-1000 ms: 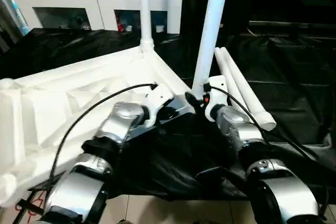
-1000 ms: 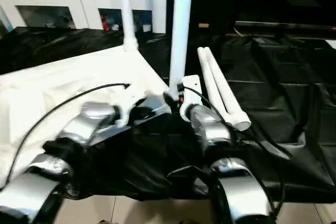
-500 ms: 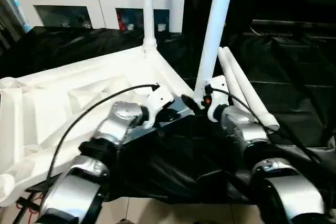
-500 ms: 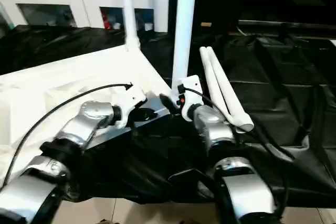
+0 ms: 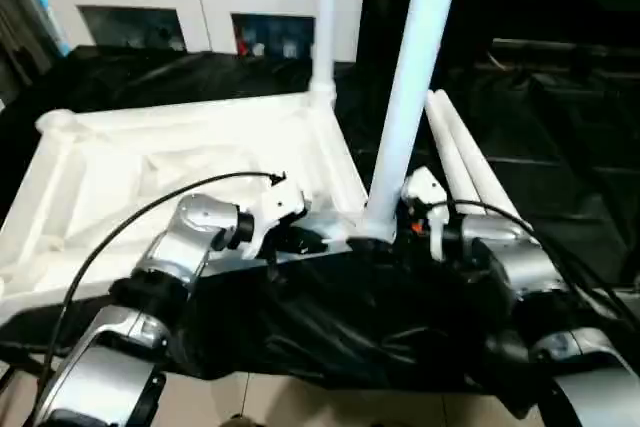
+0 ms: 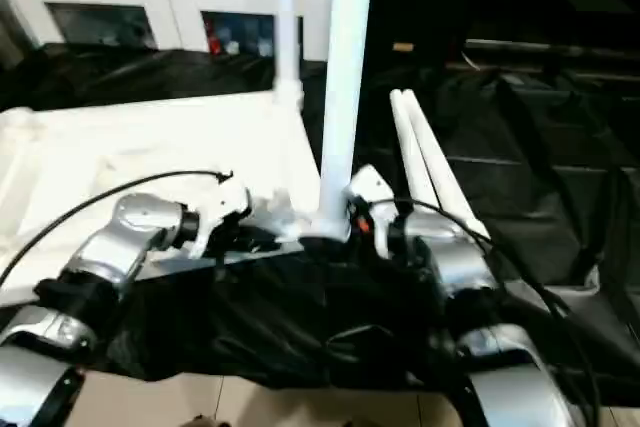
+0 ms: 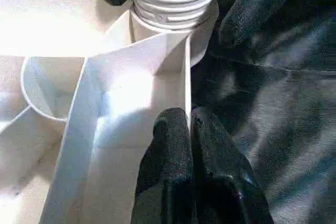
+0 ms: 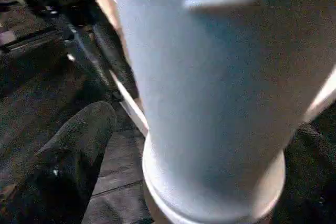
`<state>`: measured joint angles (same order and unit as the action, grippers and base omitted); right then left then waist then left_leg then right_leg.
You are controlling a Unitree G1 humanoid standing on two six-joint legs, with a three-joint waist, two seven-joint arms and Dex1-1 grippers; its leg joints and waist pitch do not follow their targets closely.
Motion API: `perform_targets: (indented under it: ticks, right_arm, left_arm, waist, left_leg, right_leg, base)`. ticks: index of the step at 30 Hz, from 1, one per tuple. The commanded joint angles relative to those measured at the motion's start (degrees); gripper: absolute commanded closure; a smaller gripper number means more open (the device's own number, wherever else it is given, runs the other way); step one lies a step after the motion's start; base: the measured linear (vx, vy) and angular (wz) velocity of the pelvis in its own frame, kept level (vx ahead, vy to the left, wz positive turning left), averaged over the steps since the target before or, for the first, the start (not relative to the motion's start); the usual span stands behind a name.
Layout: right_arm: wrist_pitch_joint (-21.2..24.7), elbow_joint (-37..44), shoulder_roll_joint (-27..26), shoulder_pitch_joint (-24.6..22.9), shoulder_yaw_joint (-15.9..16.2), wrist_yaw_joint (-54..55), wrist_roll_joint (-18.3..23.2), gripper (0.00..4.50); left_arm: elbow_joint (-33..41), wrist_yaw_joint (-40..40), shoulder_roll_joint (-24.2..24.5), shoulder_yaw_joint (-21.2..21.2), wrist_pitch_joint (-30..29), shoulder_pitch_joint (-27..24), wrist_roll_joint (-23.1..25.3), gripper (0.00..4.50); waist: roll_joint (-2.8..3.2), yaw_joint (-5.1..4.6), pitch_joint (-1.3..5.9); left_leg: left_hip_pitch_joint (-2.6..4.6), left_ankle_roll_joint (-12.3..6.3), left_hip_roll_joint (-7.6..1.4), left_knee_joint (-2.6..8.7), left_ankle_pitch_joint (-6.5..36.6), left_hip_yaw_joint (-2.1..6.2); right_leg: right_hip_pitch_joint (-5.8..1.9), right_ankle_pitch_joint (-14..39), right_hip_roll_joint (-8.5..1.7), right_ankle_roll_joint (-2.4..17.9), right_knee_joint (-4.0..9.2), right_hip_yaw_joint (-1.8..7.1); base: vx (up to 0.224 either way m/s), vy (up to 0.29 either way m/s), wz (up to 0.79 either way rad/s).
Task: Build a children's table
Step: Rotate leg to tighten
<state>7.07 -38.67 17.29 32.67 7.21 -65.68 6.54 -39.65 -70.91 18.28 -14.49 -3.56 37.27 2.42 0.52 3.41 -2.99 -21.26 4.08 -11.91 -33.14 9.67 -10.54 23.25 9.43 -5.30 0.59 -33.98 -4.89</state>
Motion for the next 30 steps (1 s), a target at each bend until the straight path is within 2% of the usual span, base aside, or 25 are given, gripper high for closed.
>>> perform_targets:
  ticks: [1, 5, 11, 15, 18, 19, 20, 22, 23, 25, 26, 27, 30]
  right_arm:
    - [1.46, 1.40, -0.32, -0.98, 1.54, -1.74, 0.34, 0.39]
    - [3.20, 2.94, -0.53, -1.60, 1.68, -2.01, 0.89, 0.65]
    - [5.27, 3.58, -2.20, -2.40, 0.89, 0.27, 1.92, 1.17]
    - [4.89, 2.32, -4.03, -2.29, -0.01, 5.07, 1.21, 1.49]
    - [4.12, 0.36, -5.46, -1.67, -0.71, 10.00, -0.02, 1.63]
    - [3.79, -2.26, -6.91, -0.51, -1.70, 15.37, -0.91, 1.63]
    - [3.10, -6.56, -9.34, 1.56, -3.14, 23.59, -2.03, 1.68]
    - [2.62, -7.99, -10.48, 2.26, -3.49, 26.32, -2.25, 1.70]
    - [1.98, -9.76, -12.28, 3.19, -3.85, 30.36, -2.59, 1.71]
    - [1.80, -11.83, -14.22, 4.35, -4.13, 35.57, -3.18, 1.71]
    - [1.72, -12.35, -14.66, 4.63, -4.16, 36.78, -3.35, 1.71]
    - [0.71, -14.58, -16.47, 5.81, -3.73, 41.55, -4.64, 1.71]
    - [-1.01, -16.03, -17.89, 6.70, -3.94, 42.68, -4.77, 1.71]
  left_arm:
    - [2.09, -1.05, -0.37, -0.70, 0.99, 0.47, -1.09, 4.50]
    - [2.21, -1.44, -0.29, -0.68, 1.05, 0.35, -1.05, 4.50]
    - [2.54, -1.65, -0.33, -0.85, 0.83, 0.00, -1.29, 4.50]
    - [2.71, -0.47, -1.06, -0.34, 0.47, -0.18, -1.58, 4.50]
    - [2.64, 1.19, -1.86, 0.09, 0.03, -0.06, -1.57, 4.50]
    - [2.32, 3.25, -2.76, 0.34, -0.24, 0.30, -1.23, 4.50]
    - [1.58, 7.05, -4.55, 0.62, -0.98, 1.07, -0.51, 4.50]
    - [1.11, 9.27, -5.51, 0.65, -1.55, 1.54, 0.07, 4.50]
    - [0.22, 12.99, -7.06, 0.69, -2.46, 2.39, 1.06, 4.50]
    - [-0.72, 17.38, -8.95, 0.93, -3.67, 3.39, 1.94, 4.50]
    - [-0.91, 18.53, -9.44, 1.04, -4.02, 3.63, 2.11, 4.50]
    - [-1.32, 22.53, -11.96, 1.42, -5.52, 4.35, 2.16, 4.50]
    - [-0.39, 23.49, -13.64, 1.02, -6.21, 4.14, 1.89, 4.50]
  waist:
    - [-0.08, -0.01, 3.85]
    - [-0.12, 0.03, 3.89]
    - [-0.21, 0.10, 3.79]
    - [-0.30, 0.01, 3.86]
    - [-0.24, -0.27, 3.74]
    - [-0.54, -0.44, 3.74]
    - [-0.32, -0.87, 3.62]
    - [-0.29, -1.45, 3.46]
    - [-0.20, -1.92, 3.45]
    - [-0.01, -1.95, 3.39]
    - [-0.11, -1.95, 3.49]
    - [-0.20, -1.83, 3.49]
    - [-0.22, -1.83, 3.56]
  left_leg:
    - [0.70, -2.88, -1.59, 3.74, 14.30, 0.10]
    - [0.67, -3.01, -1.56, 3.66, 13.46, 0.07]
    - [0.72, -2.45, -1.55, 3.76, 14.26, 0.11]
    - [0.73, -2.18, -1.55, 3.74, 13.54, 0.11]
    - [0.73, -1.69, -1.47, 3.81, 14.11, 0.16]
    - [0.71, -1.36, -1.36, 3.86, 14.57, 0.23]
    - [0.75, -0.66, -1.32, 3.90, 15.25, 0.29]
    - [0.80, 0.26, -1.20, 4.07, 16.65, 0.56]
    - [1.05, 0.50, -1.19, 3.90, 17.88, 0.47]
    - [1.24, 0.57, -1.03, 3.90, 18.53, 0.43]
    - [1.17, 0.54, -1.03, 3.85, 18.46, 0.45]
    - [1.12, 0.14, -1.00, 3.87, 18.32, 0.44]
    - [1.19, -0.17, -0.95, 3.79, 18.43, 0.35]
  right_leg:
    - [-2.95, 13.28, -2.76, 13.96, 3.78, 2.59]
    - [-2.99, 12.10, -2.79, 14.29, 3.65, 2.56]
    - [-2.93, 15.18, -2.92, 13.29, 3.92, 2.59]
    - [-2.86, 14.24, -2.91, 13.28, 3.82, 2.62]
    - [-2.71, 15.65, -2.99, 12.87, 3.91, 2.70]
    - [-2.83, 17.00, -2.99, 12.39, 4.09, 2.62]
    - [-2.54, 18.58, -3.15, 12.25, 4.16, 2.70]
    - [-2.56, 21.56, -3.08, 11.51, 4.48, 2.49]
    - [-2.25, 23.07, -3.05, 10.83, 4.85, 2.64]
    - [-2.09, 23.91, -2.88, 10.36, 5.10, 2.62]
    - [-2.20, 23.79, -2.93, 10.34, 5.04, 2.60]
    - [-2.28, 23.54, -2.88, 10.14, 5.16, 2.57]
    - [-2.14, 22.85, -2.81, 10.32, 5.14, 2.59]
  base:
    - [0.000, 0.000, 0.00]
    - [0.000, 0.000, 0.00]
    - [0.000, 0.000, 0.00]
    - [0.000, 0.000, 0.00]
    - [0.000, 0.000, 0.00]
    - [0.000, 0.000, 0.00]
    - [0.000, 0.000, 0.00]
    - [0.000, 0.000, 0.00]
    - [0.000, 0.000, 0.00]
    - [0.000, 0.000, 0.00]
    - [0.000, 0.000, 0.00]
    - [0.000, 0.000, 0.00]
    - [0.000, 0.000, 0.00]
